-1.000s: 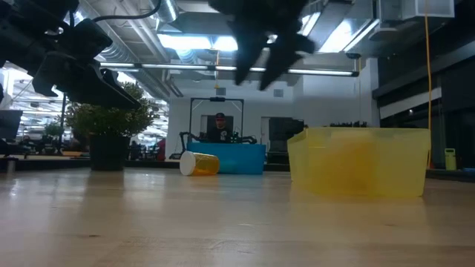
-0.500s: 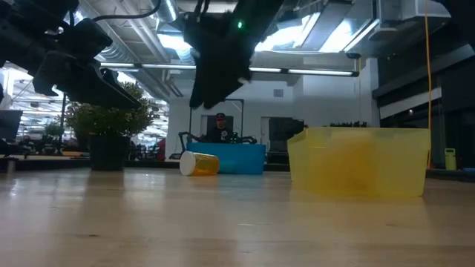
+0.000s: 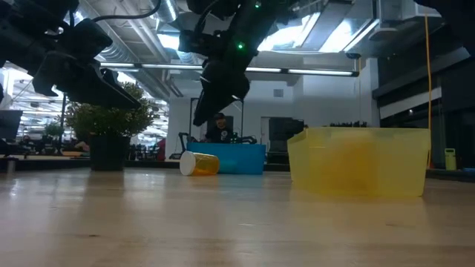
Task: Pick and place medicine bottles into bin by pill shape (circle, oval)
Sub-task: Put the big orange pill bottle into the yellow bin
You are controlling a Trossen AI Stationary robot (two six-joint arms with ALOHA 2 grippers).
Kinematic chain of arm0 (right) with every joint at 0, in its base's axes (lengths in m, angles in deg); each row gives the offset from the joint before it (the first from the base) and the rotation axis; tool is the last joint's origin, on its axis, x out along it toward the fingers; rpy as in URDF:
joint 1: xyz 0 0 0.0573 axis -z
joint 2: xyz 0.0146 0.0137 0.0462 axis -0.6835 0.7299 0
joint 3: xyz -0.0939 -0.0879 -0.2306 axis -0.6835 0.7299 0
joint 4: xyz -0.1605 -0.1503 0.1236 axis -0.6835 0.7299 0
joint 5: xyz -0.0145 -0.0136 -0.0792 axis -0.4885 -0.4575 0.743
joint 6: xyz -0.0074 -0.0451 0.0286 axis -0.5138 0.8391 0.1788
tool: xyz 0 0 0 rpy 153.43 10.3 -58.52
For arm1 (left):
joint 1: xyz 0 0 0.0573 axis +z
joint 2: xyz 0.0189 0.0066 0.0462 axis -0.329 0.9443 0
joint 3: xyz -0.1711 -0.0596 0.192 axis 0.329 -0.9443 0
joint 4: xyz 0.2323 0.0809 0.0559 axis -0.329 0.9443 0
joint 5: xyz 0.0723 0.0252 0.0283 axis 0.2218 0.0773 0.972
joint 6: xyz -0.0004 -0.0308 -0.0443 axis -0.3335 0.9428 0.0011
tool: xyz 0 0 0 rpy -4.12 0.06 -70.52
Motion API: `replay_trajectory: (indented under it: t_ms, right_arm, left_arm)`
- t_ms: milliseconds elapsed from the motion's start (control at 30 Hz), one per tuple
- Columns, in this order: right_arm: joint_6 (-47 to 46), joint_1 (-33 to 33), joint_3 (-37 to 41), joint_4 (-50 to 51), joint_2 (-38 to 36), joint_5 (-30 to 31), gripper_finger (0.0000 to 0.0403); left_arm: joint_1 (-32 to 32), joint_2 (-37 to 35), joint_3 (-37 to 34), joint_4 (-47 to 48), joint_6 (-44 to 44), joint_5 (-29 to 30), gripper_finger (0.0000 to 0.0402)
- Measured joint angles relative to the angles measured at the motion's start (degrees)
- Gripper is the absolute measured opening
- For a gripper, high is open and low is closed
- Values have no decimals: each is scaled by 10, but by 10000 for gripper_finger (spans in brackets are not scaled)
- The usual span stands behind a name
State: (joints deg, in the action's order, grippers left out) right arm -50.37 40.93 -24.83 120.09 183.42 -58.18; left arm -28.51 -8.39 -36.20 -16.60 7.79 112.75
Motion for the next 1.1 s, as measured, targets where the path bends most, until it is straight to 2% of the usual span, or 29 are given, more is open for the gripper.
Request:
replay_trajectory:
  t_ms: [133, 333, 733, 933, 1100]
  right_arm:
    - [0, 10, 0, -14, 0, -1, 271]
    - [2, 32, 0, -49, 18, -59, 271]
    - [30, 86, 0, -54, 44, -57, 271]
    - [44, 105, -1, -56, 55, -109, 271]
    - [58, 107, 0, -62, 62, -114, 271]
  left_arm:
    - [0, 0, 0, 0, 0, 0, 169]
    - [0, 0, 0, 0, 0, 0, 169]
    - [0, 0, 0, -4, 0, 0, 169]
    - [0, 0, 0, -4, 0, 0, 169]
    - [0, 0, 0, -4, 0, 0, 169]
